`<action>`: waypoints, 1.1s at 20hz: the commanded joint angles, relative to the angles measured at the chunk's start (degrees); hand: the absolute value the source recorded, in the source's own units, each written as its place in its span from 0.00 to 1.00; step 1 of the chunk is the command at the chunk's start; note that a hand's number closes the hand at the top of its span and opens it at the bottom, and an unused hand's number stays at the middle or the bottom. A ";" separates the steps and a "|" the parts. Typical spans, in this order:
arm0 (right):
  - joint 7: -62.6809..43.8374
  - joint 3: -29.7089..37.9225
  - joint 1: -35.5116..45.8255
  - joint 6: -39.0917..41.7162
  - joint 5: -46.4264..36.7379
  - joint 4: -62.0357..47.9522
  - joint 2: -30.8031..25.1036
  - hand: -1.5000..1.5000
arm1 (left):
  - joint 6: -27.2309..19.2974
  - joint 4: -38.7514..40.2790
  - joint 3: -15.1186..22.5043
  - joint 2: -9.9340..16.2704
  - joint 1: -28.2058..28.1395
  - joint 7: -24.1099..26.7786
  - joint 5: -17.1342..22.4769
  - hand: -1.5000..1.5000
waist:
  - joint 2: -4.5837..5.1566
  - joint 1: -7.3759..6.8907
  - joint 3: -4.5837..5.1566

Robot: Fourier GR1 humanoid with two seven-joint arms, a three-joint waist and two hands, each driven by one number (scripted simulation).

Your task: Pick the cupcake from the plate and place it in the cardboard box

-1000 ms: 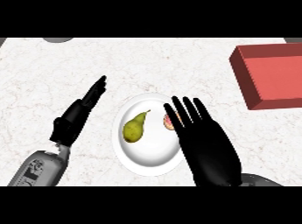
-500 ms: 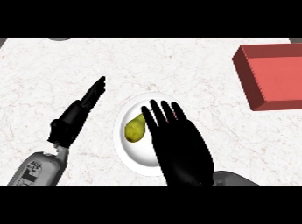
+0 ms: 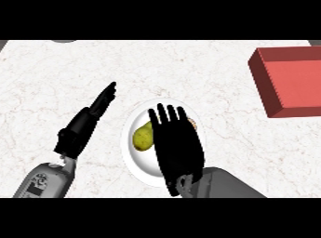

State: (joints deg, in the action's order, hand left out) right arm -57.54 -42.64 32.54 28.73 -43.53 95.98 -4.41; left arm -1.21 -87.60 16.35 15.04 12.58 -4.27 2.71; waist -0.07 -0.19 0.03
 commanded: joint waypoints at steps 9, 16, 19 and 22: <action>5.62 4.68 -1.79 -1.49 -10.57 -8.36 3.74 0.00 | 0.16 0.64 -0.38 -4.47 -0.50 -0.13 -5.06 0.50 | 0.05 0.10 -0.03; 11.02 7.89 -4.74 -0.89 -13.86 -10.44 2.36 0.00 | 3.25 2.62 -3.60 -5.08 0.33 1.04 -5.67 0.50 | 0.07 0.15 -0.03; 12.39 6.84 -8.26 -0.48 -15.15 -9.60 1.71 0.00 | 5.44 2.29 -5.50 -4.27 -0.86 1.35 -4.73 0.50 | 0.05 0.17 -0.03; 7.26 4.09 -5.45 -0.40 -12.87 -12.32 4.35 0.00 | 6.45 1.80 -6.09 -4.60 -0.72 1.56 -5.26 0.50 | 0.07 -0.06 -0.03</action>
State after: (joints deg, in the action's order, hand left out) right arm -48.36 -36.63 26.66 29.91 -56.67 86.95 -0.91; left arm 3.78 -86.49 10.93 10.88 12.02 -3.45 -1.90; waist -0.03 -0.11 0.00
